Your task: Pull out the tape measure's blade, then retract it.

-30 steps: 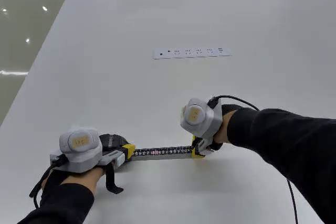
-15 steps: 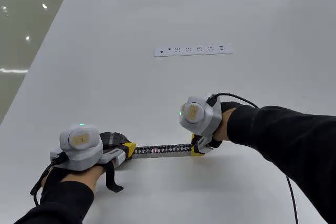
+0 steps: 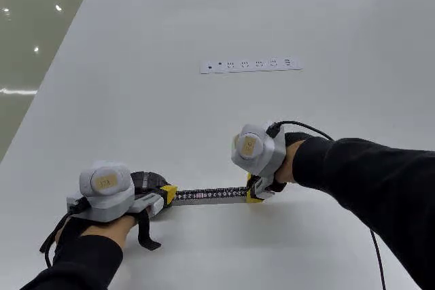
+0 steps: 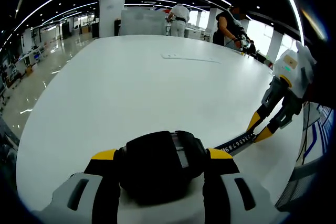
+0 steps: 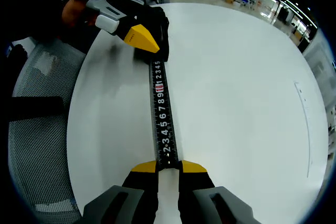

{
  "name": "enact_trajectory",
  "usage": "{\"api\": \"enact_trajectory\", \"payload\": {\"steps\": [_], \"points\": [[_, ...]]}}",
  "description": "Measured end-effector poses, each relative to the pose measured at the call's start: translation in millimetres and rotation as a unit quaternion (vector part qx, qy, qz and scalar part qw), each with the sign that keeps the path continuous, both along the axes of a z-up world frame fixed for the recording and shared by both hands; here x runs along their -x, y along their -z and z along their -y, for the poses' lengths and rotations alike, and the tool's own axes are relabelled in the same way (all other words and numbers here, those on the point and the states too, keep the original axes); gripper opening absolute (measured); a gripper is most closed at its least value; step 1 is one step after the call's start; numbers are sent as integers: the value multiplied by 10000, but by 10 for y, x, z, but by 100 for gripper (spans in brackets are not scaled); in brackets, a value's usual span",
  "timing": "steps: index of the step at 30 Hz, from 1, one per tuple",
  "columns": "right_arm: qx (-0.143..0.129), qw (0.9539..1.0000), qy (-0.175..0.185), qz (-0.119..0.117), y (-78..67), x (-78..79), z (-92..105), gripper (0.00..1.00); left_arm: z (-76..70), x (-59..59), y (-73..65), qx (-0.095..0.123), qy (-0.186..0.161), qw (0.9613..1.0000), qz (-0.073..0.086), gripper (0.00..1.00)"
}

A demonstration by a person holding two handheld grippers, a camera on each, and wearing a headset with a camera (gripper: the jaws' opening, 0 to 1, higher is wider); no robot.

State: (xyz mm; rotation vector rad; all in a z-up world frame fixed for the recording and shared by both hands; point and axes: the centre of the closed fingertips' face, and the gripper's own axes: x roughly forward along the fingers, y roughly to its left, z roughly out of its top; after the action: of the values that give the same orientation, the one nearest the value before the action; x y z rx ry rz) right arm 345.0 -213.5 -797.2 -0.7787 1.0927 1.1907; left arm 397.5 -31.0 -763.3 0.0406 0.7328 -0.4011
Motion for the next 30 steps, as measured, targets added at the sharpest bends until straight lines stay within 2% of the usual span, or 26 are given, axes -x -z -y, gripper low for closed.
{"api": "enact_trajectory", "payload": {"steps": [9, 15, 17, 30], "points": [[-42, 9999, 103, -97, -17, 12, -23, 9, 0, 0, 8, -46, 15, 10000, 16, 59], [-199, 9998, 35, -6, -15, -13, -53, 9, -23, -14, -7, 161, -45, 9998, -74, 58], [-280, 9995, 116, 0, -23, -6, -44, 9, -12, -15, -2, 136, -29, 9999, -90, 58], [-369, 9993, 47, 32, -24, -3, -75, 9, -13, 1, 0, 135, 28, 9999, -55, 58]]}}
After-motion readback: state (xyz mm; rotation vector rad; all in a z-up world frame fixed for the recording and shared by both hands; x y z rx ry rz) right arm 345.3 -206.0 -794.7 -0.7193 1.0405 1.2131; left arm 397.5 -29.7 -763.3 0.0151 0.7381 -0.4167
